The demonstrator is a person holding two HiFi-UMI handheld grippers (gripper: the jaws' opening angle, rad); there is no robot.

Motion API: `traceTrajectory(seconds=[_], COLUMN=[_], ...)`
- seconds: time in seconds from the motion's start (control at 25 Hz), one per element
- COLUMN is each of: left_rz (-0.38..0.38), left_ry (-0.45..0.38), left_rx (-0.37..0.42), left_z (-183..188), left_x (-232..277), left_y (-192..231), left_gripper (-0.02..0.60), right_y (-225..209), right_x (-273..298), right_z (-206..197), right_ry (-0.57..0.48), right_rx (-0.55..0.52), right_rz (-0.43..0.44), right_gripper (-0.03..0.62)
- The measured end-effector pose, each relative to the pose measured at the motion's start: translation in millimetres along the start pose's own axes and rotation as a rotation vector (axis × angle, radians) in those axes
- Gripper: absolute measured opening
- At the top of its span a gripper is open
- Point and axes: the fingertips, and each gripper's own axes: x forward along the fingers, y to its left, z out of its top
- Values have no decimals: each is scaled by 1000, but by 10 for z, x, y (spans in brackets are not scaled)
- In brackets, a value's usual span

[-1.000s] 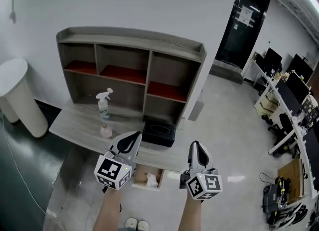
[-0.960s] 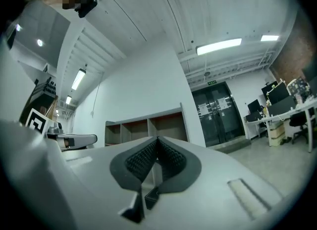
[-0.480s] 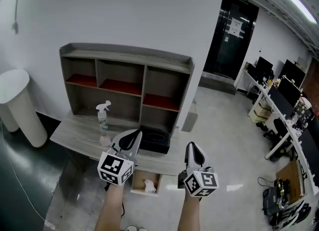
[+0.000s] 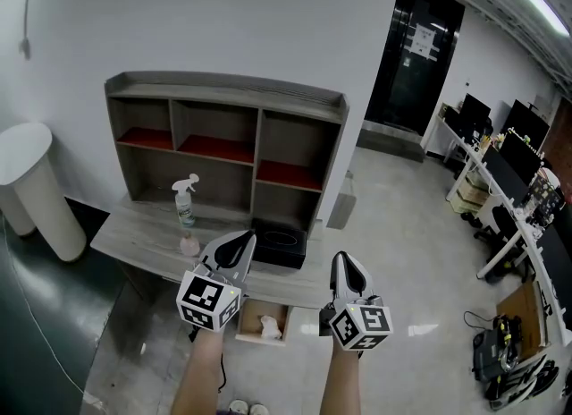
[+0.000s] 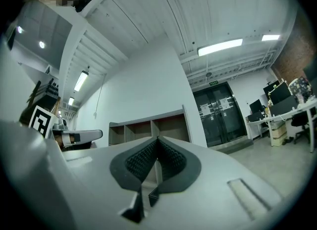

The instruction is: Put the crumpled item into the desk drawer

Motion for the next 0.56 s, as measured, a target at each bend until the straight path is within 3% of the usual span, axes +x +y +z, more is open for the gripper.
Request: traceTrajectory(seconds=[0.56], left_rz=[2], left_ry=[16], left_rx=[-5], left_z=[-71], left_x=[-59], left_y=[40], left_gripper=[0], right_y=[99], right_x=[22], right_z=[-69], right_ry=[13], right_rx=[6], right_rz=[24], right_gripper=[11])
